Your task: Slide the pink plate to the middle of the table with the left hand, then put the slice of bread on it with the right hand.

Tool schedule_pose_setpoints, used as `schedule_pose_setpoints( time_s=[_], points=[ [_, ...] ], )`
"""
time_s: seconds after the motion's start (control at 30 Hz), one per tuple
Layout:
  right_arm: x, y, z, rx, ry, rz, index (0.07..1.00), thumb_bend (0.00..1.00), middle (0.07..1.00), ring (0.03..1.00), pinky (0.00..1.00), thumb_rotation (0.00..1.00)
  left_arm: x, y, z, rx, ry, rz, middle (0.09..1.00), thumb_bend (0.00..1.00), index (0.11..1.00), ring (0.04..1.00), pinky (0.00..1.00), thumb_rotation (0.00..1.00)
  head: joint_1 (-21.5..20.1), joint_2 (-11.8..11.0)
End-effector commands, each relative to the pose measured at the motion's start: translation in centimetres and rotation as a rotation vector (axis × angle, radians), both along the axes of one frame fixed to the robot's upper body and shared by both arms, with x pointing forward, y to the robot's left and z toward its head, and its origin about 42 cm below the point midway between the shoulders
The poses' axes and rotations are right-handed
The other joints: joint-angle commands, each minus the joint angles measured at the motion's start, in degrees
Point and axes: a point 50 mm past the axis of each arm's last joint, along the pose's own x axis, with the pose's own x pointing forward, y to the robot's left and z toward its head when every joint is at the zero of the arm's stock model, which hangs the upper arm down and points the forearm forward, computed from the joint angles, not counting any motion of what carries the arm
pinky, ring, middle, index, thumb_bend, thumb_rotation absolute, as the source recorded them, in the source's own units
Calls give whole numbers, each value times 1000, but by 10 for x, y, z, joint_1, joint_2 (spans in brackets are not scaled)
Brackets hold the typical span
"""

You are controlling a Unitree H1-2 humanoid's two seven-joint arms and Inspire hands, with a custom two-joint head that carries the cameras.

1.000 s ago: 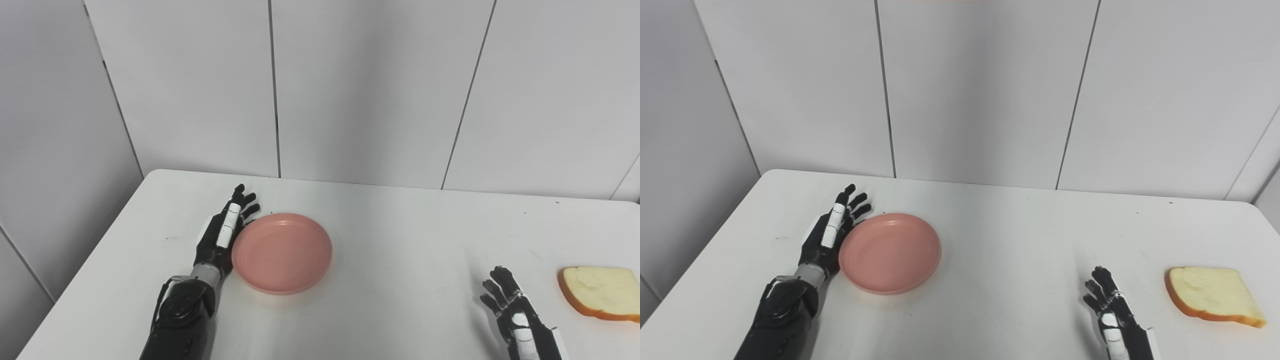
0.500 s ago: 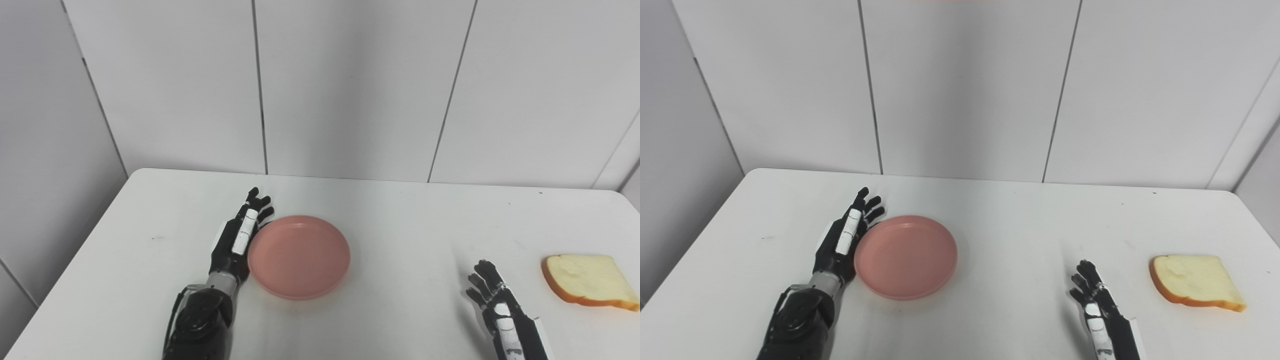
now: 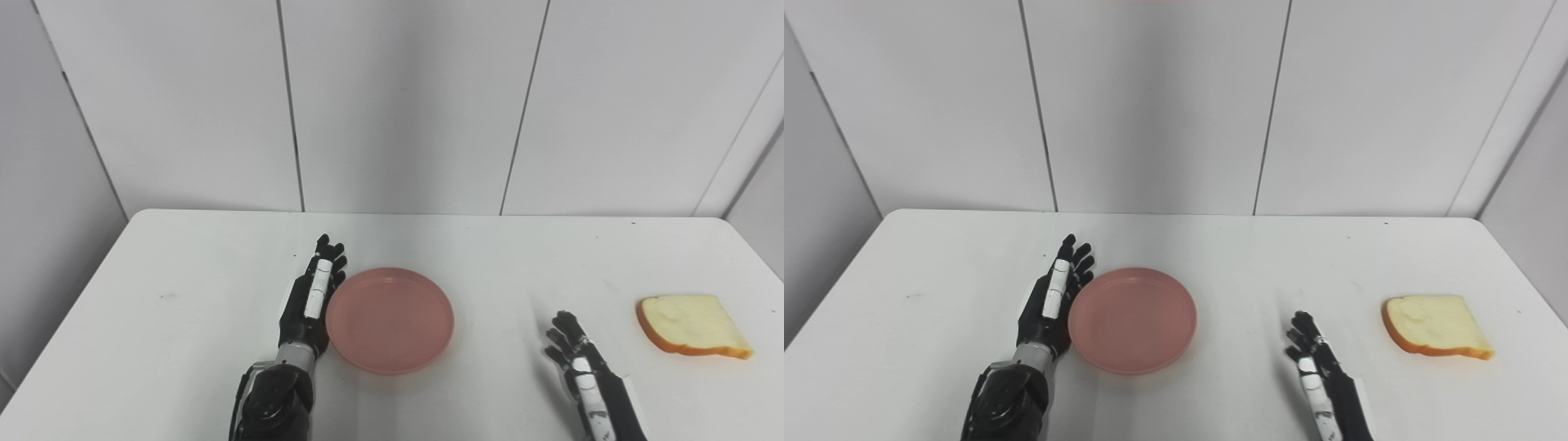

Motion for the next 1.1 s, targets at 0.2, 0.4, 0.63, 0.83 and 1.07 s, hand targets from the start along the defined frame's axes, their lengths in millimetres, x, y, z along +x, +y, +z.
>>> schedule_pose_setpoints(
  time_s=[0.2, 0.4, 0.63, 0.83, 1.07],
  points=[
    [-27, 44, -30, 84, 144, 2, 900, 811, 935, 913, 894, 864, -6, -7, -2, -3, 16, -12, 951, 888, 1000, 947, 925, 847, -44, -2],
    [-25, 61, -28, 74, 146, 5, 918, 791, 945, 920, 892, 880, -6, 0, -2, 13, 15, -29, 945, 915, 1000, 929, 883, 841, -79, -3],
    [-24, 67, -26, 65, 142, 2, 917, 775, 952, 933, 903, 900, -7, -2, -1, 26, 16, -46, 945, 918, 1000, 926, 887, 836, -91, -4],
    [-25, 66, -26, -41, 99, 9, 921, 742, 951, 931, 908, 936, -7, -2, -5, 34, 19, -43, 945, 886, 1000, 922, 899, 835, -100, -7],
    [-27, 61, -20, -155, 29, 6, 914, 748, 942, 931, 894, 915, -7, 3, -15, 32, 34, -34, 946, 894, 1000, 928, 925, 846, -101, -10]
  ],
)
